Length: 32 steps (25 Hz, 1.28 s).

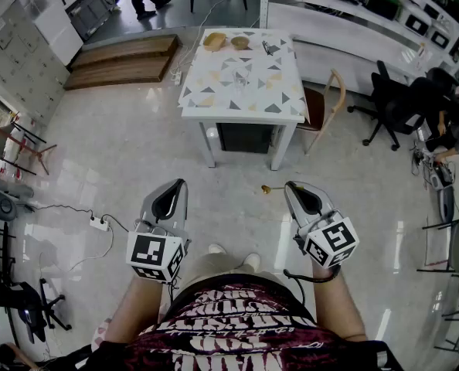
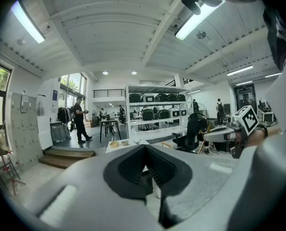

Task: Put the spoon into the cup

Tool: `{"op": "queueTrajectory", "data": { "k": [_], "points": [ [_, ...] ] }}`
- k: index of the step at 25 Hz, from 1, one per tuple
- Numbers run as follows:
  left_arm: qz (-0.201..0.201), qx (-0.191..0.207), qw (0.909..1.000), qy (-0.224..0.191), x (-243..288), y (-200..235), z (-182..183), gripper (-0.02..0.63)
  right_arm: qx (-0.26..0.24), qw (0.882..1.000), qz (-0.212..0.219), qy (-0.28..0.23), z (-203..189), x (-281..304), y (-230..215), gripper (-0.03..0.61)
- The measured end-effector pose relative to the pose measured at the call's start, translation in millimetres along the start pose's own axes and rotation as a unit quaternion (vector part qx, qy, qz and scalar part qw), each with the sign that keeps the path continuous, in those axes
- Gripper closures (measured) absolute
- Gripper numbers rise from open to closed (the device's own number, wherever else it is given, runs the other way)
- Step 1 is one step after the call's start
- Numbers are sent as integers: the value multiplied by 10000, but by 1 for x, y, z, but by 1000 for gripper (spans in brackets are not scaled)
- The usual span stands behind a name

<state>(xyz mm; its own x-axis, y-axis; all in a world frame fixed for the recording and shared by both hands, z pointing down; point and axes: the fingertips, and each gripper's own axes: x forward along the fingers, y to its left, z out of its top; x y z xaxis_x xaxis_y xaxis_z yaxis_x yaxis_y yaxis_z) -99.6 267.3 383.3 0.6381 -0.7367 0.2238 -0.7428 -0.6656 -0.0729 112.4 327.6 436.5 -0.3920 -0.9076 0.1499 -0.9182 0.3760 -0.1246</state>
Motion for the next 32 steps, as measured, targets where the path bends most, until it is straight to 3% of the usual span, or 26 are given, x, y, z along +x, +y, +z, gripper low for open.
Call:
{"op": "queueTrajectory", "data": {
  "k": [6, 13, 16, 19, 28, 32],
  "points": [
    [-67, 0, 10000, -41, 2, 10, 0, 614, 71, 10000, -30, 29, 1, 11, 6, 546],
    [-42, -261, 9997, 9, 5, 38, -18, 614, 188, 9995, -49, 242, -9, 33, 12, 546],
    [-117, -368, 9992, 145, 6, 53, -28, 614, 242, 9995, -47, 214, 0, 48, 21, 546],
    [-171, -314, 9994, 19, 13, 74, -18, 614, 108, 9998, 23, 150, 15, 69, 31, 546],
    [-417, -502, 9976, -227, 24, 112, -19, 614, -56, 9993, -299, 209, 35, 89, 48, 546],
    [-565, -385, 9974, -208, 25, 120, -25, 614, -37, 9987, -500, 131, 39, 89, 52, 546]
  ]
}}
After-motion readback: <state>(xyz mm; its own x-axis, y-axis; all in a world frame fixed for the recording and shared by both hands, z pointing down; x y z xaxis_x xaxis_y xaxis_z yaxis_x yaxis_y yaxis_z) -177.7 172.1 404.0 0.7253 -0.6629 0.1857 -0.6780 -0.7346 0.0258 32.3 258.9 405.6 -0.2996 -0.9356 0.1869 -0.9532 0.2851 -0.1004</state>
